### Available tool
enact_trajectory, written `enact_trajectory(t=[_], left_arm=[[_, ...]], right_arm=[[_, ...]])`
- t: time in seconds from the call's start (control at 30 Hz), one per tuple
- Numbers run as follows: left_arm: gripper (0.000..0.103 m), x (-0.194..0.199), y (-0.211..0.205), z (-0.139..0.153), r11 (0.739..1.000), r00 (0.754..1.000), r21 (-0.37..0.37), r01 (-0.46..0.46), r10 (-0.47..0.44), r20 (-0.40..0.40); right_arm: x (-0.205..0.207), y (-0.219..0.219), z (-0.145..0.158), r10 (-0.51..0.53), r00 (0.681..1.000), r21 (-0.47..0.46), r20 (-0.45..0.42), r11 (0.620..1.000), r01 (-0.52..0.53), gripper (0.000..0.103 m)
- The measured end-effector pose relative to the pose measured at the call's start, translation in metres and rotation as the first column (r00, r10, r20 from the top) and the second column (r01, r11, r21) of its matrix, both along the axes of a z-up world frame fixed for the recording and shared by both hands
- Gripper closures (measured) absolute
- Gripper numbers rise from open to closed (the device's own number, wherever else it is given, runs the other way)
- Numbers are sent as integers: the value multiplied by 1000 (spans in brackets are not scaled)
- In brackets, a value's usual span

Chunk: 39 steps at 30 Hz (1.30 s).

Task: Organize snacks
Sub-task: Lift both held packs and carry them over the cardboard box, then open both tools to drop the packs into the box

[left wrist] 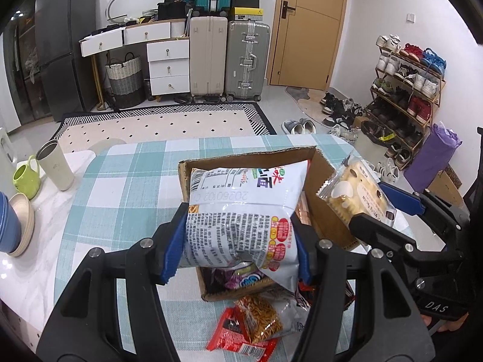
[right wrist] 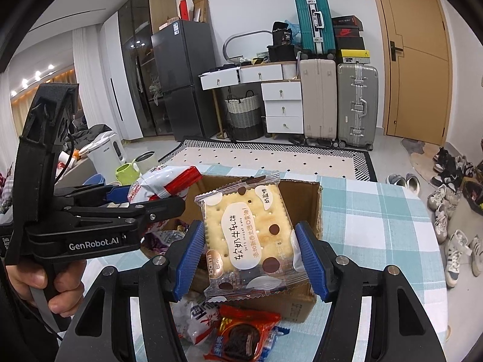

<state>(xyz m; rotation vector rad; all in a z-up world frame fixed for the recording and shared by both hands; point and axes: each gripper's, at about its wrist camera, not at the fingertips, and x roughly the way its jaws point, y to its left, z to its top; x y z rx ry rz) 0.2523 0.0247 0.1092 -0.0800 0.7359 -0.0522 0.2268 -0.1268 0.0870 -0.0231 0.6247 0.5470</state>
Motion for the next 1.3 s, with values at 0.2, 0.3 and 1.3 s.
enact_trajectory(t=[0.2,0.3,1.3], left_arm=[[46,19,-4,-10,1000,1000,7,3,-3,-17],[46,27,-6,-15,1000,1000,12,5,-4,-25],[46,63,-18,-41,999,998,30,18,-17,-63]], right_arm=[[14,4,-9,7,1000,-13,-11,1000,-7,40],[18,6,-12,10,1000,-20,-14,1000,-11,40],[40,2,-38,11,1000,-77,-26,997,-13,40]])
